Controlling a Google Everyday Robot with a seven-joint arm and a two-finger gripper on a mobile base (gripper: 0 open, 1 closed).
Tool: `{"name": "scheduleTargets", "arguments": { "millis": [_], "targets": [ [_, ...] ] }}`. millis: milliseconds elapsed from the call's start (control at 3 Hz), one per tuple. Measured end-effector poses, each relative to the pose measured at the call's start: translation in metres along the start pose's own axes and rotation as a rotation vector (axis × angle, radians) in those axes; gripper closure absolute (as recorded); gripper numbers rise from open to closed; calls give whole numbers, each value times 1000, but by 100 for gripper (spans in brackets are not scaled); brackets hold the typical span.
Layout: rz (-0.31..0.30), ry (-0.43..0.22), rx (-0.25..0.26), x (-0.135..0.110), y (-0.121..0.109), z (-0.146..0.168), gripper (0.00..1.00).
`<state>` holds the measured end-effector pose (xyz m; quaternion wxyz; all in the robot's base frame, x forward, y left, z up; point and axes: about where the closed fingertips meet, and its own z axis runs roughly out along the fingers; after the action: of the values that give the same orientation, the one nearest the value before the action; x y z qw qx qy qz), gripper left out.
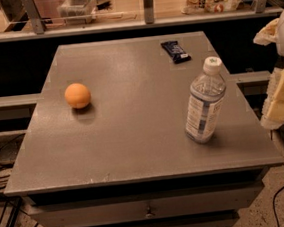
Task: Pick blue plastic bottle
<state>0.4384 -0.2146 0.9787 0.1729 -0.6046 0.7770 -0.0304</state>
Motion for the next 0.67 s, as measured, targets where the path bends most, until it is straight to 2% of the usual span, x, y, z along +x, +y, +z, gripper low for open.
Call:
{"name": "scheduleTargets", "arguments": {
  "millis": [333, 667],
  "targets": [
    [-11, -101, -17, -6, 1, 8, 0],
    [-52, -290, -53, -13, 1, 31, 0]
  ]
}}
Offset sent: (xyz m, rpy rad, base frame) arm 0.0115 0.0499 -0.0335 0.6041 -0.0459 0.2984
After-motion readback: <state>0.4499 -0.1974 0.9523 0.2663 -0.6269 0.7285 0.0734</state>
